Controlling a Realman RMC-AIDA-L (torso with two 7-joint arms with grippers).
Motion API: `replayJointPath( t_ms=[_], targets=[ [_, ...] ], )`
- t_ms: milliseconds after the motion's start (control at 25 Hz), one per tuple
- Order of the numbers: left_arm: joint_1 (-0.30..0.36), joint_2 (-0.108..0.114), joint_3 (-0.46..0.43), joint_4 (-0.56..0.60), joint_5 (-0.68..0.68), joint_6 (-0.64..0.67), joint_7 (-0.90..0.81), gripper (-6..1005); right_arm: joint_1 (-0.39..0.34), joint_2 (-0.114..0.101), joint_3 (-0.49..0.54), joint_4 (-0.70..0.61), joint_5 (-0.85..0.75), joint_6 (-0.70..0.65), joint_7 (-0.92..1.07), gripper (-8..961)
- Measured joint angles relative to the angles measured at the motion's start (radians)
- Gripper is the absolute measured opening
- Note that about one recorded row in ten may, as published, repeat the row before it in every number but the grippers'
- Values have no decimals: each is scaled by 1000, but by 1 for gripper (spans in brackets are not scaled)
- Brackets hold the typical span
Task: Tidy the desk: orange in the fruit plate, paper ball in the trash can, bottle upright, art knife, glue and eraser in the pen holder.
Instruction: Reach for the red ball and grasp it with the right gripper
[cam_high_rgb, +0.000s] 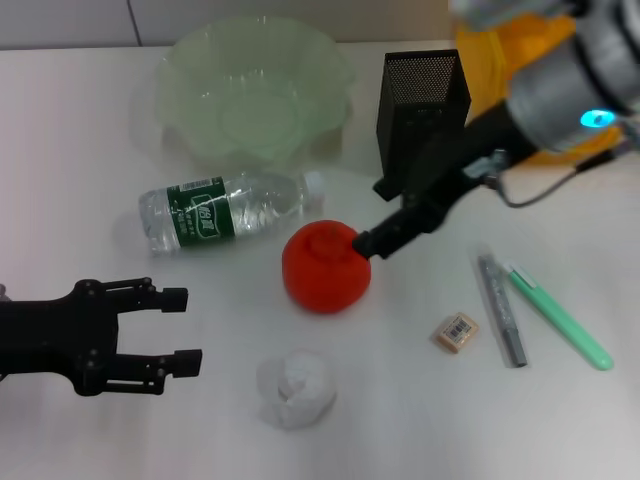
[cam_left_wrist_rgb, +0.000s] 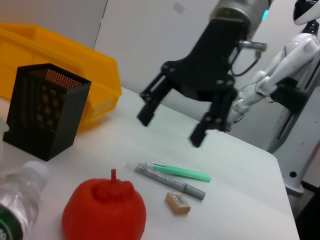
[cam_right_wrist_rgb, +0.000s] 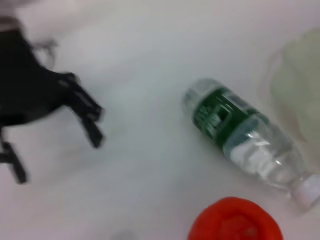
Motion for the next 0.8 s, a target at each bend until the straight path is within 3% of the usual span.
replayJointPath(
  t_ms=[400, 800],
  targets=[
    [10, 1, -1, 0, 0, -1, 0, 811, 176, 6, -233, 223, -62, 170, 177, 833],
    [12, 1, -1, -3, 0, -15, 2, 807, 212, 12, -316, 341, -48, 311, 205, 833]
  ],
)
